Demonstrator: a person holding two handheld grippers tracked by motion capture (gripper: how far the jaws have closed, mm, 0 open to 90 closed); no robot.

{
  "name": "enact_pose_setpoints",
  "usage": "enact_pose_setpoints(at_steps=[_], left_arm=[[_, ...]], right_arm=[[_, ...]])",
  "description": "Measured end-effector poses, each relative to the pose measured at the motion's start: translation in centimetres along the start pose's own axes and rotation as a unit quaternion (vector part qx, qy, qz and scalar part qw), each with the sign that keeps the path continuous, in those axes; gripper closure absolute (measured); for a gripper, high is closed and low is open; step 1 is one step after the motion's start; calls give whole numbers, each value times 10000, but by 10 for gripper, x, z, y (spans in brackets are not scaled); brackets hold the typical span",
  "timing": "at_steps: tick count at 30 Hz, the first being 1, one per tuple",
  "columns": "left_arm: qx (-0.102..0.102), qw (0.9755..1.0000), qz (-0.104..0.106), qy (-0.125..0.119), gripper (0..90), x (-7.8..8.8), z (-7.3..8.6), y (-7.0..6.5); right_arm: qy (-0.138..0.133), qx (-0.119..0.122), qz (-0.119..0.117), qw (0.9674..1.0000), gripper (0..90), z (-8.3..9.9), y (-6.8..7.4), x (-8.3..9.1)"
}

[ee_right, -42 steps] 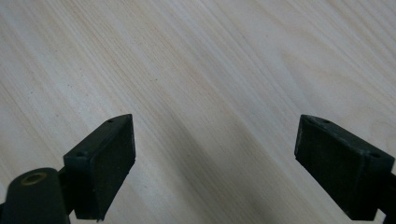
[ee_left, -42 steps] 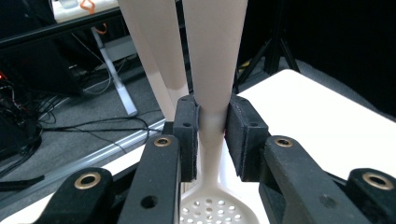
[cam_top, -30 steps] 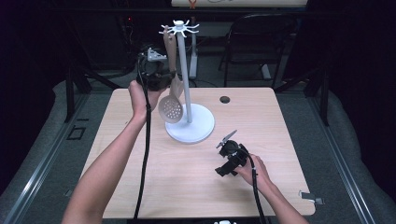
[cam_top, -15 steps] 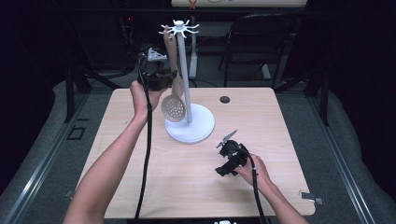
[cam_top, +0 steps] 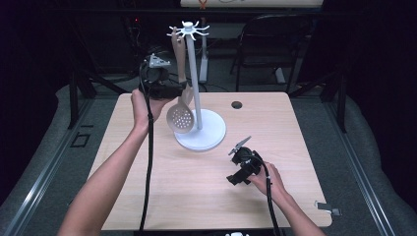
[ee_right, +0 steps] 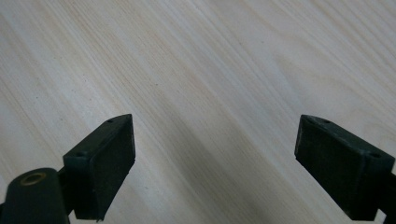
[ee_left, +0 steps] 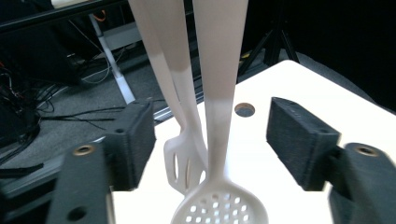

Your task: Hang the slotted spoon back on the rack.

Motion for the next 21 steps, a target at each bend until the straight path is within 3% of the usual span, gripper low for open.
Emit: enact_pose_setpoints(at_steps=[9, 21], left_arm=[[-91, 9998, -62, 182, 186, 11, 25, 1], [42, 9986, -135, 509, 139, 19, 87, 4]], right_arm=[[-108, -45, -45, 9999, 120, 0, 0, 0], [-96, -31, 10, 9999, 119, 0, 0, 1]])
Point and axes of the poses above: each handheld gripper's, and its own axes: x roughly backward along the jaws, z roughly out of its underside, y roughly to its left, the point moved 3 cm from there along -x, roughly forward along the jaws, and after that the axes turned 10 degrees about y, right-handed, at the moved point
